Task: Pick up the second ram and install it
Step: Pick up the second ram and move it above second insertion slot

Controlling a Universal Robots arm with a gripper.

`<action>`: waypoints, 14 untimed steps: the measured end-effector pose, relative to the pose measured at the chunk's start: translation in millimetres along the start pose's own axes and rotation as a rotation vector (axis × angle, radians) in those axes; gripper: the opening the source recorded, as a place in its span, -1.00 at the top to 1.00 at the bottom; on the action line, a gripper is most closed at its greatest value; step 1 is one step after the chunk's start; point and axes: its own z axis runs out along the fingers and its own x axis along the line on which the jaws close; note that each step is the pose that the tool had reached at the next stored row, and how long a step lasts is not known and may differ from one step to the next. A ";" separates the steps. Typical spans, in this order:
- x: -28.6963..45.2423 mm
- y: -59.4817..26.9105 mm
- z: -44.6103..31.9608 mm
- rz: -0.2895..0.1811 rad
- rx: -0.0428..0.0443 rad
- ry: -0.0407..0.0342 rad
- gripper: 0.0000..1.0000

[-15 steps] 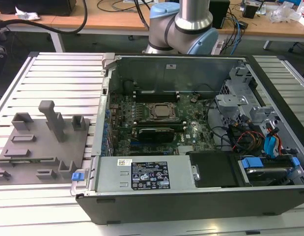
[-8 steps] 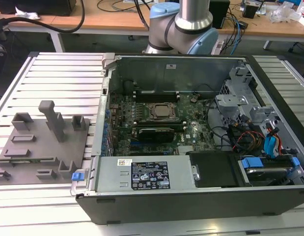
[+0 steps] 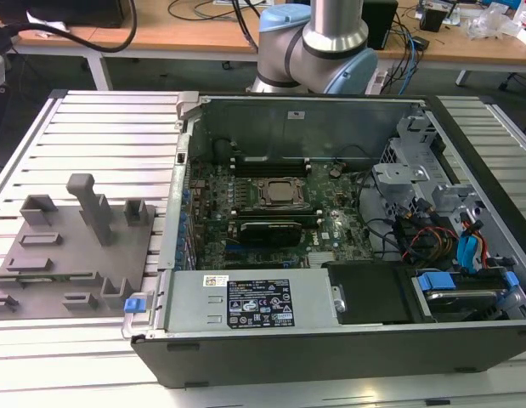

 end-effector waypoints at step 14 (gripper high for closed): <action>0.0 0.0 0.0 -0.196 -0.0047 0.0089 0.79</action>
